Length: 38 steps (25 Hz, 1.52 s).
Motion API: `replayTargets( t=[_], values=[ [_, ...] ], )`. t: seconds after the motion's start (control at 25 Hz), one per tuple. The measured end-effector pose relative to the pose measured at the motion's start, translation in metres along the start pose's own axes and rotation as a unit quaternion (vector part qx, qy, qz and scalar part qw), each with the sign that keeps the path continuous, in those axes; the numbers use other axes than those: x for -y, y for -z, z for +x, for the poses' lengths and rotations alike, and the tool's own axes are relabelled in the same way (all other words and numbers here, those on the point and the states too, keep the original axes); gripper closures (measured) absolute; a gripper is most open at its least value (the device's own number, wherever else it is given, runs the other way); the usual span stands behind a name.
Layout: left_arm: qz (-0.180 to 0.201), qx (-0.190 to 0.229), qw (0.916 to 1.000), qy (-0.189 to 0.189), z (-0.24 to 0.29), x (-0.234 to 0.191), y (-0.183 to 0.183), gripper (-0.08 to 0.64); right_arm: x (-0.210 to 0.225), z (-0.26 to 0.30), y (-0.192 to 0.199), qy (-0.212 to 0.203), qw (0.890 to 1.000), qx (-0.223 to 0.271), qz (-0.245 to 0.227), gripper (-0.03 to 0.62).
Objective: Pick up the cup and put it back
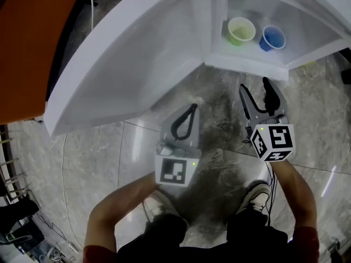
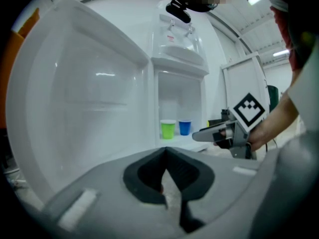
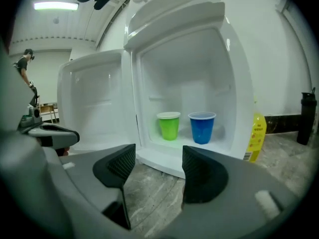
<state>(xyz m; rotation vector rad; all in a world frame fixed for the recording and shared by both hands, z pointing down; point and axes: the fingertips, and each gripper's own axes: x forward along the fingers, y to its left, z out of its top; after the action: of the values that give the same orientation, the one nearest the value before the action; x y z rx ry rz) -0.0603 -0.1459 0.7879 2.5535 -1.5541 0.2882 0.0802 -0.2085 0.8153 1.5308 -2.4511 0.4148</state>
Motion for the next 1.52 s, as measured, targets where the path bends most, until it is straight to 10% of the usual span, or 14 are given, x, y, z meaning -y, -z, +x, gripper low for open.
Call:
replayTargets(
  t=[1.12, 1.52],
  values=[
    [0.002, 0.011, 0.9999, 0.001, -0.013, 0.011, -0.01, 0.558, -0.016, -0.061, 0.022, 0.011, 1.0, 0.007, -0.025, 0.316],
    [0.007, 0.006, 1.0, 0.002, -0.011, 0.009, -0.008, 0.558, -0.022, -0.06, 0.021, -0.002, 1.0, 0.003, -0.017, 0.453]
  ],
)
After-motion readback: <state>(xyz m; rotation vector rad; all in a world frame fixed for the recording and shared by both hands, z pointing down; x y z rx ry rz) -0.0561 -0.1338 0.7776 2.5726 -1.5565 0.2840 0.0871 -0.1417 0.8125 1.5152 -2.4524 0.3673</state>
